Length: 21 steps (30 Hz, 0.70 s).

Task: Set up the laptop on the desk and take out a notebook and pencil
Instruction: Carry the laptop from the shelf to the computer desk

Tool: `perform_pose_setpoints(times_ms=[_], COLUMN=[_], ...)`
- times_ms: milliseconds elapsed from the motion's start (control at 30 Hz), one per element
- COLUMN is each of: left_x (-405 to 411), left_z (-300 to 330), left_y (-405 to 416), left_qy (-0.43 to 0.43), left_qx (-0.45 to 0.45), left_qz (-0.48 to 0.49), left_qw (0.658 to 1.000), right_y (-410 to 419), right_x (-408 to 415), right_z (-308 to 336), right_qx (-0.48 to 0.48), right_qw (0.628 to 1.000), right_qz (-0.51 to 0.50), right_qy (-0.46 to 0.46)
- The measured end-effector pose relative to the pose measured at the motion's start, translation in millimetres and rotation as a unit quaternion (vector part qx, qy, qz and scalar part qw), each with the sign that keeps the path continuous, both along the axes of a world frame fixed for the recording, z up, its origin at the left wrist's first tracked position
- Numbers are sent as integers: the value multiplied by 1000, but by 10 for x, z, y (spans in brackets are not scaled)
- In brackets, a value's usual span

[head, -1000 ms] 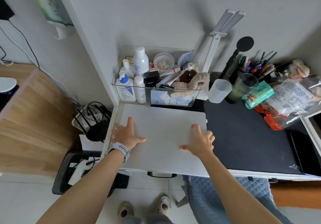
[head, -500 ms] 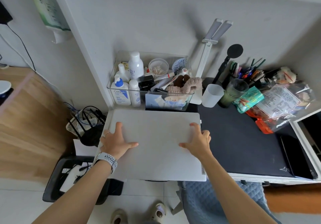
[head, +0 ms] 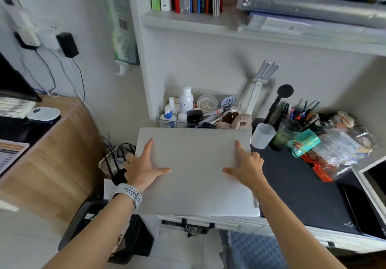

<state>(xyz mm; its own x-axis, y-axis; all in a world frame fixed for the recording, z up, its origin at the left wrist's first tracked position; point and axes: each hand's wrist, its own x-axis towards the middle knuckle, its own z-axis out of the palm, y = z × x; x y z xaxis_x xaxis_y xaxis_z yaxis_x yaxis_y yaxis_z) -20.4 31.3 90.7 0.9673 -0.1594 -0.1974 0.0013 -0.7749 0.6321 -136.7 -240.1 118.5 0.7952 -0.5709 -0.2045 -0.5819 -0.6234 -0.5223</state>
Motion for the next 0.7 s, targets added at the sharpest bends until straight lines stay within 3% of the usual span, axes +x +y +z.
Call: perform_pose_setpoints(times_ms=[167,400,700], left_x=[-206,-619,-1397], left_z=[435,1020,1832], left_y=[511,1869,3750], left_qy=[-55,-132,-253], left_qx=[-12,-39,3], left_qz=[33,106,314], left_qw=[998,985,915], right_y=[470,1661,3544], right_x=[10,16,242], right_z=[377,957,1622], right_qx=[-23,-33,11], right_qw=[999,981,914], right_qz=[33,131,308], right_qy=[-34,-141,-266])
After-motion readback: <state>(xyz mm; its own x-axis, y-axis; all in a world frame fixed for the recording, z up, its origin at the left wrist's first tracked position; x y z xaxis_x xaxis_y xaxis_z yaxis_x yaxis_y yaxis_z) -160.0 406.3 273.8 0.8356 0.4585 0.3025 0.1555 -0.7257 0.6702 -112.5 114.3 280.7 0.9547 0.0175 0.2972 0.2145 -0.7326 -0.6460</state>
